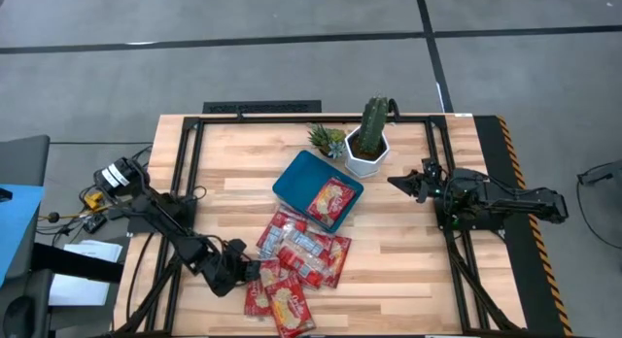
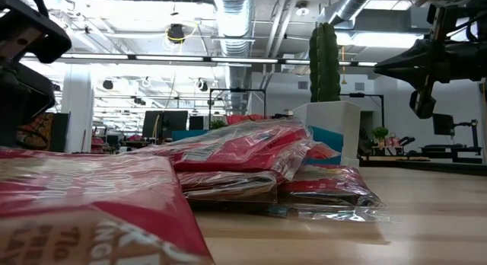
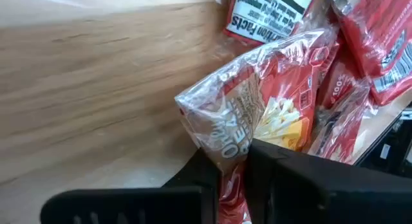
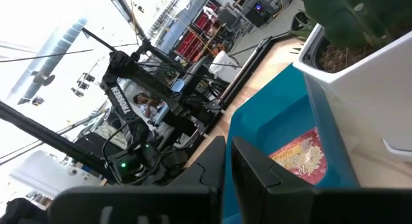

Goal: Sort popcorn bags into baskets
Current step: Put the popcorn bag into the blue bin

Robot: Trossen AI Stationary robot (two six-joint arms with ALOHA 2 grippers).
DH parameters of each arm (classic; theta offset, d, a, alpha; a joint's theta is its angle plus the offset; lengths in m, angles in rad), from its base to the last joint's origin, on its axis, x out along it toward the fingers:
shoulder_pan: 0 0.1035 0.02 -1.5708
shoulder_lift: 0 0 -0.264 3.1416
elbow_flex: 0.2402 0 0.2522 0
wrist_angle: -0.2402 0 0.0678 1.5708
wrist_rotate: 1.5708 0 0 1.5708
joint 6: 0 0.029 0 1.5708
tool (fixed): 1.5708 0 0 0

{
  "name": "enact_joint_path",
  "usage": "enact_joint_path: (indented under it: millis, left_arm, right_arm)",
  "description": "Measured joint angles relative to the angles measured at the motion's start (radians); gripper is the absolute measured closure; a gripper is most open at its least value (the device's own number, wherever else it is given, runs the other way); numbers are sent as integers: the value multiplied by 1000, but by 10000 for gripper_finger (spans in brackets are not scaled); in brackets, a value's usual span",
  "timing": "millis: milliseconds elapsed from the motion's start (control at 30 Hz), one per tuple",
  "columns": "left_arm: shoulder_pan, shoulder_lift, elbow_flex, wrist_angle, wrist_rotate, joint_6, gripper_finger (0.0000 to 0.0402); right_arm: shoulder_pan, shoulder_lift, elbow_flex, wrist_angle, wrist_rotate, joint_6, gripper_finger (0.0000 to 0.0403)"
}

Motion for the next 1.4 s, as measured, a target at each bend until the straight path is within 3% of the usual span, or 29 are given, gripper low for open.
enact_joint_path:
  millis: [267,600,867,1000,1400]
  left_arm:
    - [26,-133,-3,-31,28,23,383]
    - [26,-422,-3,-184,48,-6,397]
    - [57,-639,-1,-527,19,-25,397]
    - [150,-708,-1,-550,7,112,397]
    - [574,-731,137,-546,204,688,397]
  right_arm:
    - [0,0,0,0,-1,-3,351]
    - [0,0,0,0,-1,-9,351]
    - [0,0,0,0,-1,-19,351]
    - [0,0,0,1,-1,-19,351]
    - [0,0,0,2,13,-22,351]
